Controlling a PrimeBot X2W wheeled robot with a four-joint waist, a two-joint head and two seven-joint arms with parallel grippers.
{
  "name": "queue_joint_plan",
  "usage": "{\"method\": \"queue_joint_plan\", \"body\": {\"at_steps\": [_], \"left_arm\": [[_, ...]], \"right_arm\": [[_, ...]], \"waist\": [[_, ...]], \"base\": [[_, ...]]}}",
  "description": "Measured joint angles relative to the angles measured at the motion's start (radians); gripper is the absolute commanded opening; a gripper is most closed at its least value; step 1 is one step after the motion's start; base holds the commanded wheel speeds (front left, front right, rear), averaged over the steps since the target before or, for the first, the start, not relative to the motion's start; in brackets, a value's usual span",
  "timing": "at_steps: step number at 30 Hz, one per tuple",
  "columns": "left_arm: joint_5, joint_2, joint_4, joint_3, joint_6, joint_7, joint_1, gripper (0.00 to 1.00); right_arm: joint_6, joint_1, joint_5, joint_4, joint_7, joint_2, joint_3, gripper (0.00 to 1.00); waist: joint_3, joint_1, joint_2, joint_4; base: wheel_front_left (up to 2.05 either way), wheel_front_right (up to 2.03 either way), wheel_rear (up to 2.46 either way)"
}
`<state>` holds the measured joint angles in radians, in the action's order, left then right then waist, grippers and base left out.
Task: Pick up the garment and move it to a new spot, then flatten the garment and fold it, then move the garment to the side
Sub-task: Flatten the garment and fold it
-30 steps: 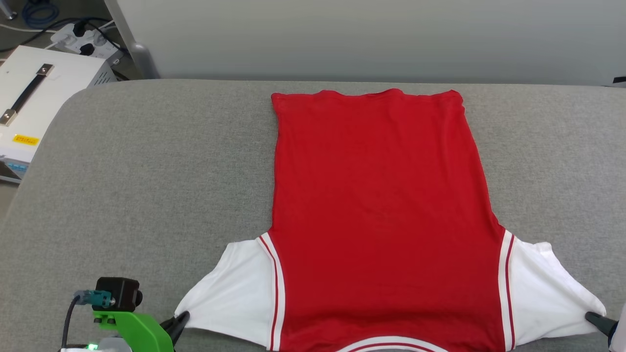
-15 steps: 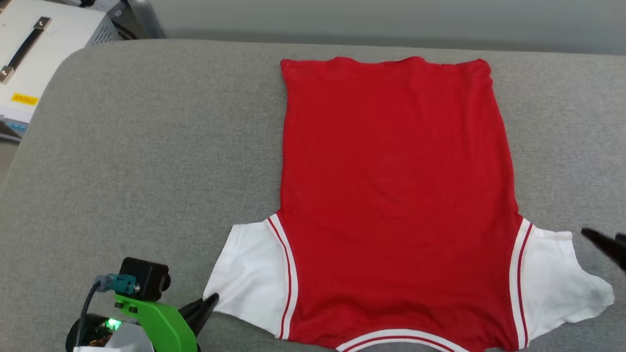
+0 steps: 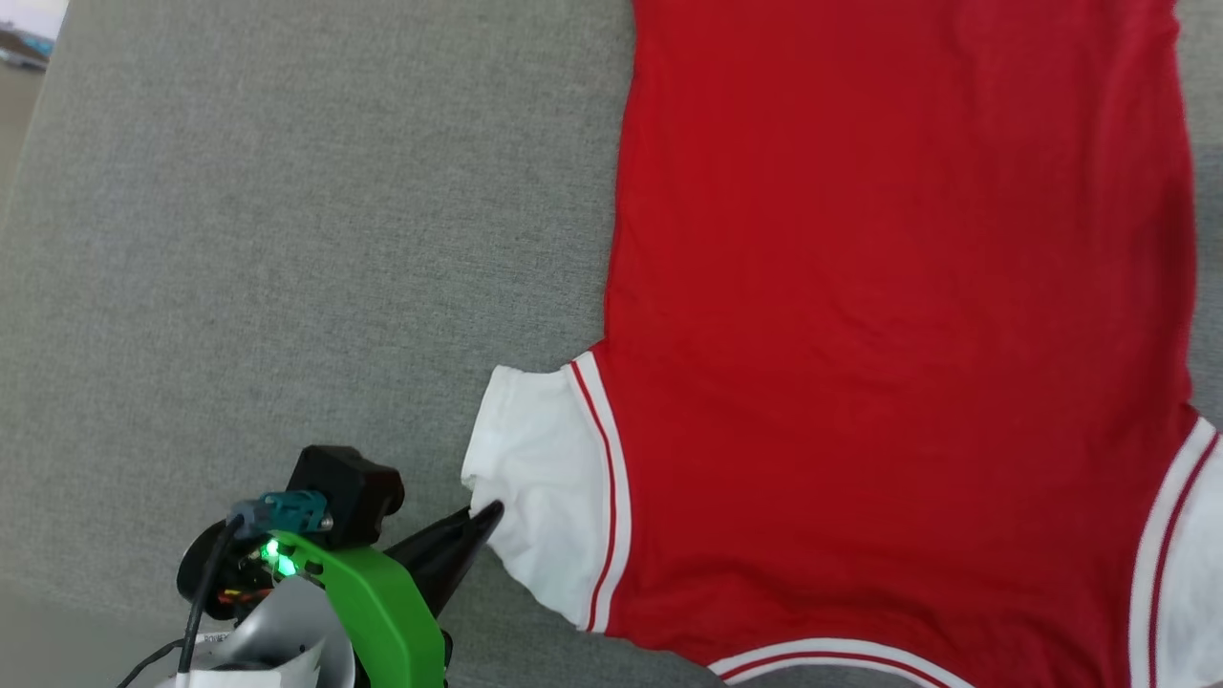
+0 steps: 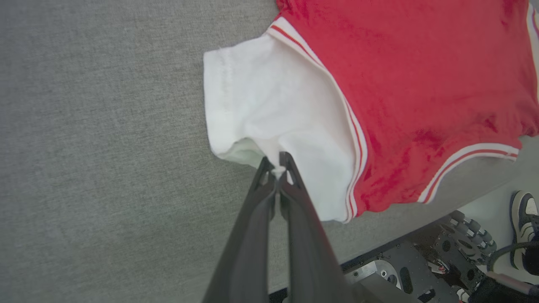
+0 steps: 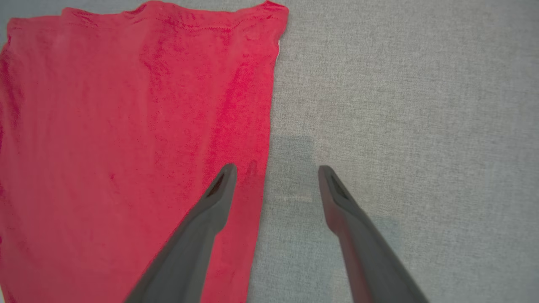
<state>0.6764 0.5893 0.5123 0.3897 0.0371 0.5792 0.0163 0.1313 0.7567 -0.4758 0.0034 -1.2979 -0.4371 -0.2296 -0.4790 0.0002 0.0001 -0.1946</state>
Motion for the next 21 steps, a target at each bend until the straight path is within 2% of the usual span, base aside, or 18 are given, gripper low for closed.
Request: {"method": "queue_joint_plan", "body": {"at_steps": [8,19,20,21], "left_arm": [[-0.015,-0.033,-0.004,0.023,-0.016,-0.03,0.038,0.0],[-0.02,-0.074,-0.054,0.046,-0.042,-0.085,0.081,0.0],[-0.023,-0.076,-0.059,0.048,-0.042,-0.087,0.083,0.0],[-0.025,-0.077,-0.064,0.05,-0.043,-0.087,0.084,0.0]], "right_arm": [[0.0,0.213,0.095,0.17,0.009,-0.063,0.045,1.0],[0.0,0.326,0.153,0.302,0.054,-0.114,0.108,1.0],[0.0,0.327,0.153,0.308,0.054,-0.121,0.117,0.96],[0.0,0.327,0.151,0.313,0.054,-0.126,0.125,0.37]], "waist": [[-0.109,0.0,0.0,-0.091],[-0.201,0.0,-0.0001,-0.196],[-0.206,0.0,0.0,-0.202],[-0.211,0.0,0.0,-0.207]], "base": [[0.0,0.0,0.0],[0.0,0.0,0.0],[0.0,0.0,0.0],[0.0,0.0,0.0]]}}
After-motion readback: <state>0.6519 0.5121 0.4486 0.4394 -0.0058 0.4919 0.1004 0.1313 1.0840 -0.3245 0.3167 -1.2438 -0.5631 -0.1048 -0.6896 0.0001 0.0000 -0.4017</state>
